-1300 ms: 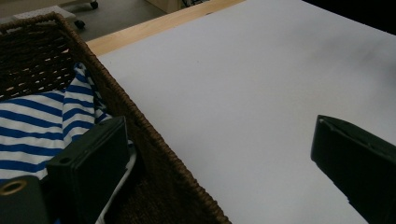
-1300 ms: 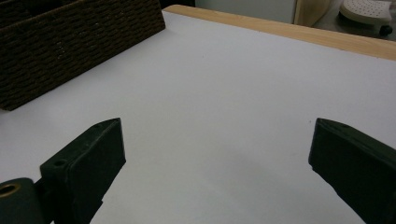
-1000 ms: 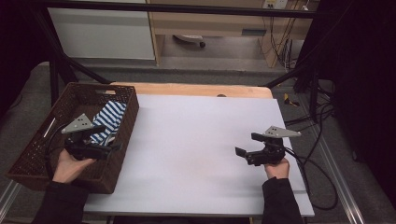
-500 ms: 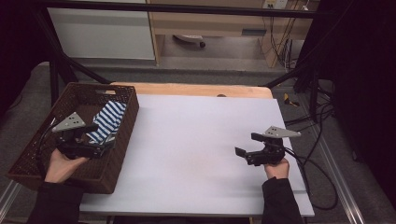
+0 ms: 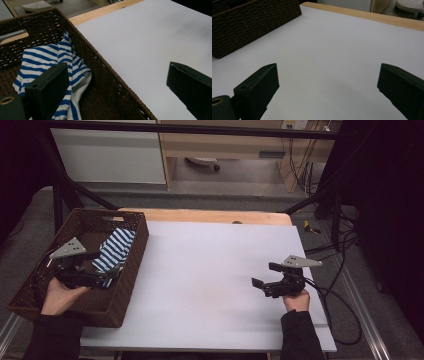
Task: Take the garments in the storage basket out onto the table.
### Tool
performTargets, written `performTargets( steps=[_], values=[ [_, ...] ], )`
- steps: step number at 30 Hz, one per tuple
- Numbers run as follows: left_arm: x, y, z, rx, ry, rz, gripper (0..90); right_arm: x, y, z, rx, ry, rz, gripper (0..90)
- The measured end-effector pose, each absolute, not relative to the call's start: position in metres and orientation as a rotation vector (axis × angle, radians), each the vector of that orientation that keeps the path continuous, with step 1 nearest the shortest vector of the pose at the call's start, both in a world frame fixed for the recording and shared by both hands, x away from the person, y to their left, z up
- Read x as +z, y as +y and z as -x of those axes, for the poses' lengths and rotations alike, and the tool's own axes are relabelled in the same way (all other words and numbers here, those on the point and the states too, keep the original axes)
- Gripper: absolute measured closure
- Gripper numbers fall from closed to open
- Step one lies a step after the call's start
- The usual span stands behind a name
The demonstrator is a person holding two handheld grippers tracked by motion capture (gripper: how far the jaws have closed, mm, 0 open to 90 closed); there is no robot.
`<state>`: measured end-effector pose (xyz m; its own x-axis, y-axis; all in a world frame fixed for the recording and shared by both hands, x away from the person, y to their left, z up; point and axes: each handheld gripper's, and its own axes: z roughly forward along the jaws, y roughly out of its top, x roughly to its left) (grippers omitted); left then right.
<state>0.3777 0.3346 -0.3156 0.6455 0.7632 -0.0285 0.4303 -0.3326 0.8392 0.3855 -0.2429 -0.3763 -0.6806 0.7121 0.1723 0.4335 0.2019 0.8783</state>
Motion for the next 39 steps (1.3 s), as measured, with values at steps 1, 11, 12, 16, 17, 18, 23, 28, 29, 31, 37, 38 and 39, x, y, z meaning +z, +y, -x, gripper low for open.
performTargets(
  steps=[1,11,12,16,17,18,23,28,29,31,37,38,39],
  values=[
    [-0.315,0.334,-0.378,0.475,0.932,-1.978,3.9,-0.376,-0.243,-0.386,1.469,2.209,-1.086,4.3],
    [-0.305,0.335,-0.385,0.492,0.94,-2.005,3.9,-0.377,-0.241,-0.386,1.462,2.216,-1.086,4.2],
    [-0.304,0.336,-0.386,0.493,0.945,-2.01,3.9,-0.377,-0.241,-0.386,1.462,2.215,-1.086,4.3],
    [-0.302,0.337,-0.388,0.499,0.956,-2.034,3.9,-0.377,-0.241,-0.386,1.459,2.218,-1.085,4.3],
    [-0.3,0.338,-0.389,0.501,0.961,-2.037,3.9,-0.377,-0.241,-0.386,1.459,2.219,-1.085,4.3],
    [-0.299,0.338,-0.389,0.505,0.96,-2.043,3.9,-0.377,-0.241,-0.386,1.459,2.218,-1.084,4.2],
    [-0.293,0.339,-0.391,0.524,0.962,-2.06,3.9,-0.377,-0.241,-0.386,1.456,2.218,-1.085,4.2],
    [-0.286,0.339,-0.395,0.541,0.971,-2.071,3.9,-0.377,-0.241,-0.386,1.455,2.218,-1.084,4.3],
    [-0.285,0.339,-0.396,0.545,0.971,-2.071,4.0,-0.377,-0.241,-0.386,1.455,2.219,-1.084,4.2],
    [-0.284,0.339,-0.399,0.548,0.973,-2.073,4.1,-0.376,-0.241,-0.386,1.455,2.218,-1.079,4.3],
    [-0.286,0.34,-0.408,0.549,0.994,-2.082,4.4,-0.376,-0.241,-0.386,1.454,2.218,-1.082,4.3],
    [-0.287,0.34,-0.41,0.549,0.997,-2.084,4.4,-0.376,-0.241,-0.386,1.455,2.219,-1.082,4.3],
    [-0.287,0.34,-0.411,0.55,1.0,-2.09,4.6,-0.376,-0.241,-0.385,1.455,2.219,-1.082,4.3]
  ],
)
